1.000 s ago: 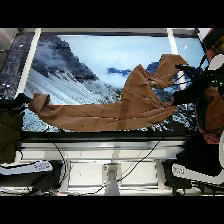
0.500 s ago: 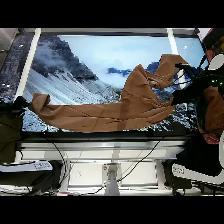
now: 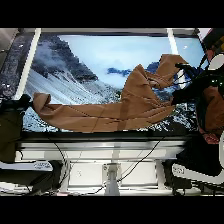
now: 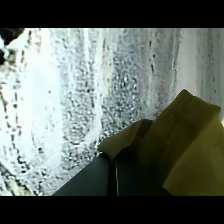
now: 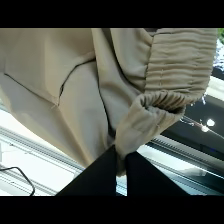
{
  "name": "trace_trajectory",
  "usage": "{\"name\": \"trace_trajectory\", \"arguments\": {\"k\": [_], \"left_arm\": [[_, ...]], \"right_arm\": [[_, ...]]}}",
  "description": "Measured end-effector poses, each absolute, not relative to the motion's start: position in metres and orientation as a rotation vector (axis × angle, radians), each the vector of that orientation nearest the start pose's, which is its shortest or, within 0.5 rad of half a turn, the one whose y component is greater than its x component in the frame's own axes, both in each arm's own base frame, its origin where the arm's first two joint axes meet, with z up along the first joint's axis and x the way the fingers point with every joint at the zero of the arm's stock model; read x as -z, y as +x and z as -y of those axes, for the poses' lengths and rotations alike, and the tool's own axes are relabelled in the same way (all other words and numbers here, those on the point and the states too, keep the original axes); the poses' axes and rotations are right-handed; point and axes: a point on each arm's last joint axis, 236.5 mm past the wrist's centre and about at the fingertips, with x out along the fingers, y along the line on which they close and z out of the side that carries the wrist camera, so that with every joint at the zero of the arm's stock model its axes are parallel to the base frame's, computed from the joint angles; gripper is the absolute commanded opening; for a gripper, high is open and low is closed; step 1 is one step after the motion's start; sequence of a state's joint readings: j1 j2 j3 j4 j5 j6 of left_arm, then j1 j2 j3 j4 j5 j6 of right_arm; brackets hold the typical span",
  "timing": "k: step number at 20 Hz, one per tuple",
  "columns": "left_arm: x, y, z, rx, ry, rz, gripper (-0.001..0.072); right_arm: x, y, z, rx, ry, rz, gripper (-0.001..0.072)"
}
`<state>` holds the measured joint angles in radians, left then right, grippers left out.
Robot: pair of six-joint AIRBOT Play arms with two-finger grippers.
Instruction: Fold the clothes and pants, and hang the long-sleeved shirts on hangers.
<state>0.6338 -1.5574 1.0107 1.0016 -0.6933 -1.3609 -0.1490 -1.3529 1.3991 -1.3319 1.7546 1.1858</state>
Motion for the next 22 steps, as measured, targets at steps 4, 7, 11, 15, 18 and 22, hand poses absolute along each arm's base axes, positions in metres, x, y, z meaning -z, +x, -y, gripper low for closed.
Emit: {"name": "trace_trajectory", "arguments": {"k": [4, 7, 11, 15, 18, 22], "left_arm": [[0.048, 0.45, -0.189, -0.31, -0.76, -0.843, 0.0023], [-0.035, 0.487, -0.196, -0.253, -0.687, -0.673, 0.0022], [-0.14, 0.501, -0.203, -0.21, -0.536, -0.482, 0.0023], [-0.164, 0.489, -0.206, -0.212, -0.388, -0.494, 0.0023], [-0.135, 0.472, -0.211, -0.224, -0.269, -0.644, 0.0023], [-0.058, 0.425, -0.221, -0.226, -0.148, -1.002, 0.0296]], "right_arm": [[-0.052, 0.314, -0.009, -0.378, 0.028, -1.599, 0.0029], [-0.056, 0.32, -0.008, -0.363, 0.032, -1.578, 0.0029], [-0.06, 0.326, -0.006, -0.349, 0.029, -1.555, 0.0029], [-0.061, 0.326, -0.005, -0.341, 0.025, -1.553, 0.0029], [-0.061, 0.325, -0.003, -0.334, 0.02, -1.562, 0.0029], [-0.06, 0.321, -0.001, -0.33, 0.014, -1.577, 0.0029]]}}
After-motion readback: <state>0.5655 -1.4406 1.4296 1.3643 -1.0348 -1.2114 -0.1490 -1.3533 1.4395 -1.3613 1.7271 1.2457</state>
